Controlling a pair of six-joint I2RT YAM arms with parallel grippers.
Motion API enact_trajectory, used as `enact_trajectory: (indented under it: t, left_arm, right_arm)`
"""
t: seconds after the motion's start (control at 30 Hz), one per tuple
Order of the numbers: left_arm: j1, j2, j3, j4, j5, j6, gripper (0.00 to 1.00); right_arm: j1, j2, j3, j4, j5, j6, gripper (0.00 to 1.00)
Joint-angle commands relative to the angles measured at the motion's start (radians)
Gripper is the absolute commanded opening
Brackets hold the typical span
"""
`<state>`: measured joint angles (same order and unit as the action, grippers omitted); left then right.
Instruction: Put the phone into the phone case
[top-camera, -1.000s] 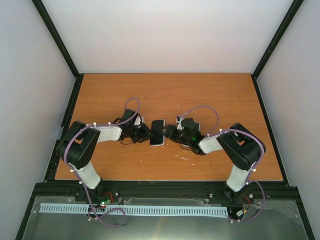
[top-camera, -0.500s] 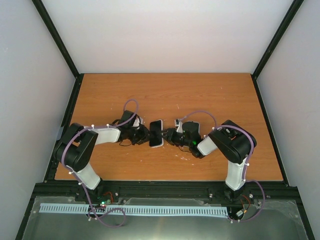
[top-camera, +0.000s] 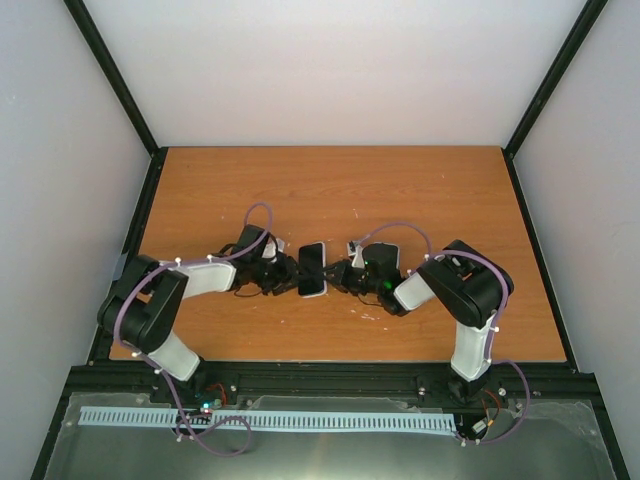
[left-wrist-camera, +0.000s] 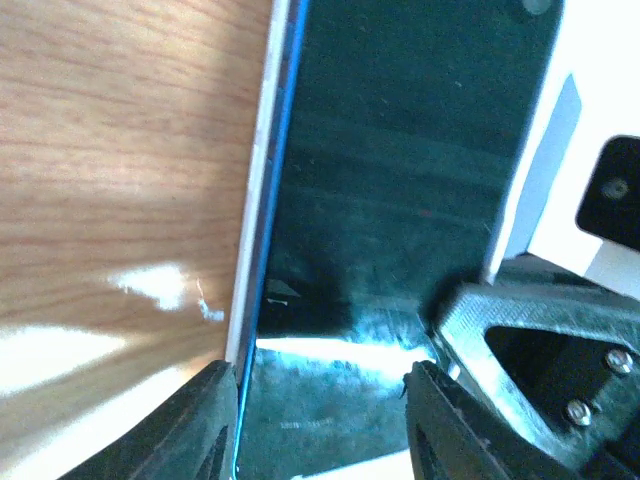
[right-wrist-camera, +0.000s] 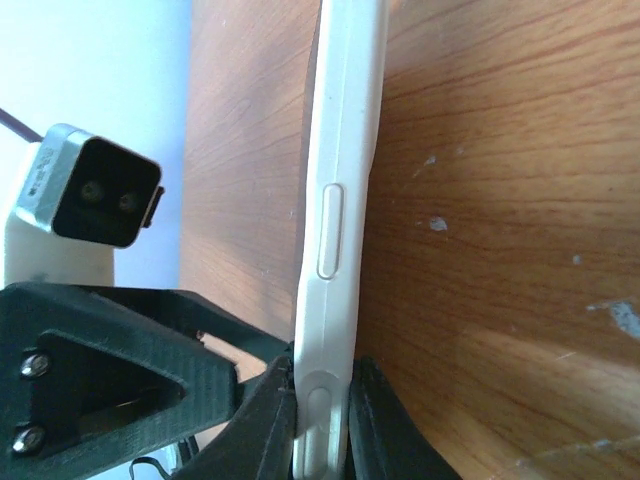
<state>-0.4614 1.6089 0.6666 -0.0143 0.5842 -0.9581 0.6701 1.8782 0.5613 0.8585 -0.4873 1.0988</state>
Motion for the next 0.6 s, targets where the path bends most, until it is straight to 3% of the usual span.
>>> enact_trajectory:
  t: [0.0, 0.17, 0.33, 0.57]
  left_arm:
    - [-0.006, -0.093, -0.023, 0.040, 0.060, -0.019, 0.49]
    - [0.020, -0.227, -0.063, 0.021, 0.047, -0.011, 0.72]
    - [0.078, -0.397, -0.092, -0.046, 0.034, 0.030, 0.88]
    - [0.127, -0.613, -0.100, -0.036, 0.125, 0.097, 0.92]
  right_arm:
    - [0.011, -0.034, -0.011, 0.008, -0.010, -0.014, 0.07]
    - [0.010, -0.111, -0.041, 0.028, -0.045, -0.034, 0.04]
    - [0.009, -0.227, -0.074, 0.044, -0.140, -0.052, 0.03]
    - [0.009, -0.473, -0.113, 0.010, -0.274, -0.066, 0.03]
